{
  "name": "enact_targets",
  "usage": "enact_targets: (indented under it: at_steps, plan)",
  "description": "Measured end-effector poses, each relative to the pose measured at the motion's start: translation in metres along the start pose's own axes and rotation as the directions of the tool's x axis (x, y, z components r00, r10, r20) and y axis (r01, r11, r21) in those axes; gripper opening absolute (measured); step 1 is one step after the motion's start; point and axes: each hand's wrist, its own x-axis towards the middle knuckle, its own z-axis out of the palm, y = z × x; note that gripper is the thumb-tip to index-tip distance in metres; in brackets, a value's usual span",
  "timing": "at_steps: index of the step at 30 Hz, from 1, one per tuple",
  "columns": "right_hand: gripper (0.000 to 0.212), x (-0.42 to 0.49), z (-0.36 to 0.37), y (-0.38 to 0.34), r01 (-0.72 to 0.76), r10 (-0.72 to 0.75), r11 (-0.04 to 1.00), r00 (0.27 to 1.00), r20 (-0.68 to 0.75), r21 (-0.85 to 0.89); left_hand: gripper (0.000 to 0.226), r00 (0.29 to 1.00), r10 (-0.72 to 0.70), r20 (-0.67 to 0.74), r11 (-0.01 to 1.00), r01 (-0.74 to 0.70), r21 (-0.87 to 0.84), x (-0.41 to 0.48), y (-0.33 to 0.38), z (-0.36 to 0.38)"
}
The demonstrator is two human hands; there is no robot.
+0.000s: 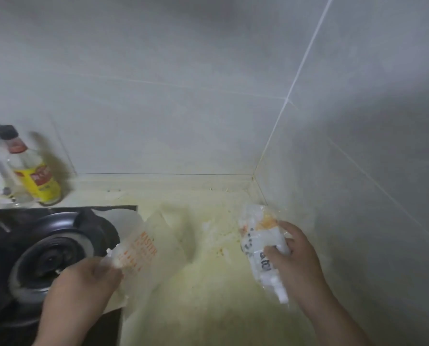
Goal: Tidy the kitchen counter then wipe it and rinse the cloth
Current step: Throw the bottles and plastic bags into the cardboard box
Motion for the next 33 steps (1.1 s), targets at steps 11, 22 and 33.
enact_targets:
  at_steps: [11,22,33]
  plan:
    - [0.055,-0.108,0.017,-0.009,0.208,-0.248,0.966,0.907,0.34,0.152,0.016,0.963,-0.093,-0.252,0.996,0.093,-0.015,-0.141,-0.035,-0.077]
    - [0.058,-0.244,0.069,-0.034,0.356,-0.442,0.896,0.647,0.621,0.267,0.008,0.785,-0.339,-0.519,0.939,0.319,-0.131,-0.292,-0.131,-0.176]
    - [0.057,-0.416,0.185,-0.082,0.399,-0.497,0.836,0.259,0.828,0.377,0.014,0.555,-0.519,-0.65,0.851,0.408,-0.331,-0.42,-0.251,-0.279]
